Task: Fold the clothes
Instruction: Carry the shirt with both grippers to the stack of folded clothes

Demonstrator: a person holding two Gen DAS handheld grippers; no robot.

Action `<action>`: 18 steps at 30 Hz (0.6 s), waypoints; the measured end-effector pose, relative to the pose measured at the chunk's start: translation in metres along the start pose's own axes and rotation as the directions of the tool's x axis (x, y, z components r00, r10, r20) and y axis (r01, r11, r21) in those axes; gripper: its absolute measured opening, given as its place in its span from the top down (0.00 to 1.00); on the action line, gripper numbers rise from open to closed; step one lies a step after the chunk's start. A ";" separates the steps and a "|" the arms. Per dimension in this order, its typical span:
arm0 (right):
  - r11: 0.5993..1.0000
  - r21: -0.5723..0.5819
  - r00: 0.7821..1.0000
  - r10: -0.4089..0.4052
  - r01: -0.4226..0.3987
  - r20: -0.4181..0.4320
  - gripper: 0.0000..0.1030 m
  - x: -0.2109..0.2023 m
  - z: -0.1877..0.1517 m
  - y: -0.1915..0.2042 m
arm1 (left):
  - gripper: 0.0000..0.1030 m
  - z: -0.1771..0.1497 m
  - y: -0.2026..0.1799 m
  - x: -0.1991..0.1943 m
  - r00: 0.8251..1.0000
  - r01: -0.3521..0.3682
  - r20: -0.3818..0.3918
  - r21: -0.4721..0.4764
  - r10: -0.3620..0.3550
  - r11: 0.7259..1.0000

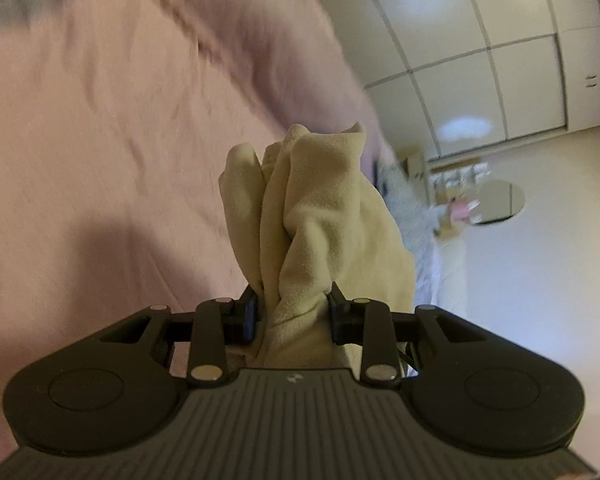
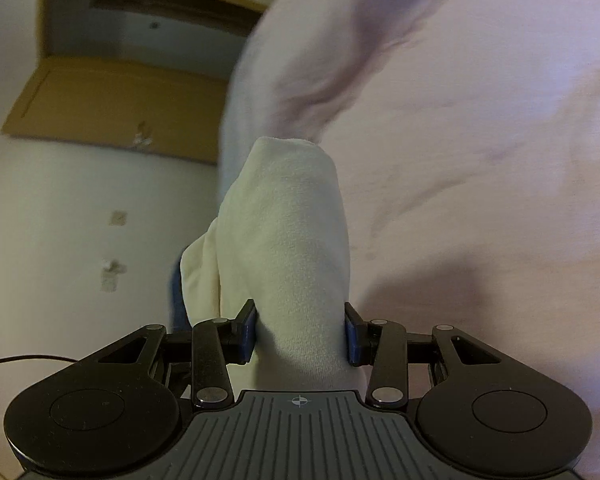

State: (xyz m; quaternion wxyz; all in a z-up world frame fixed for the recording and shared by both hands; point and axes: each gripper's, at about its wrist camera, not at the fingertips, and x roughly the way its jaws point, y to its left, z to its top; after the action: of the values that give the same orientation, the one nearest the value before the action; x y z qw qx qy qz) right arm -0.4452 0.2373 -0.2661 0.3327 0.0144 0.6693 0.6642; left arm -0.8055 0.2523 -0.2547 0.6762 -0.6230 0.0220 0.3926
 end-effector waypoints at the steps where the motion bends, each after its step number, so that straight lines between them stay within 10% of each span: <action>1: 1.000 -0.007 1.000 0.016 -0.016 0.002 0.60 0.014 -0.006 0.016 | 0.73 0.016 0.005 -0.020 1.000 0.003 0.011 0.012 -0.003 1.000; 18: 0.990 -0.031 0.989 0.141 -0.139 0.049 0.60 0.369 -0.059 0.265 | 0.72 0.330 0.122 -0.264 0.986 -0.092 0.149 0.133 0.072 0.987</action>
State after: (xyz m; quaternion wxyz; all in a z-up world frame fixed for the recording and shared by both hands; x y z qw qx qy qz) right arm -0.8718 0.3865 -0.1915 0.3024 0.0738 0.6486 0.6946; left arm -1.2074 0.3925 -0.1446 0.7010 -0.5429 0.0260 0.4616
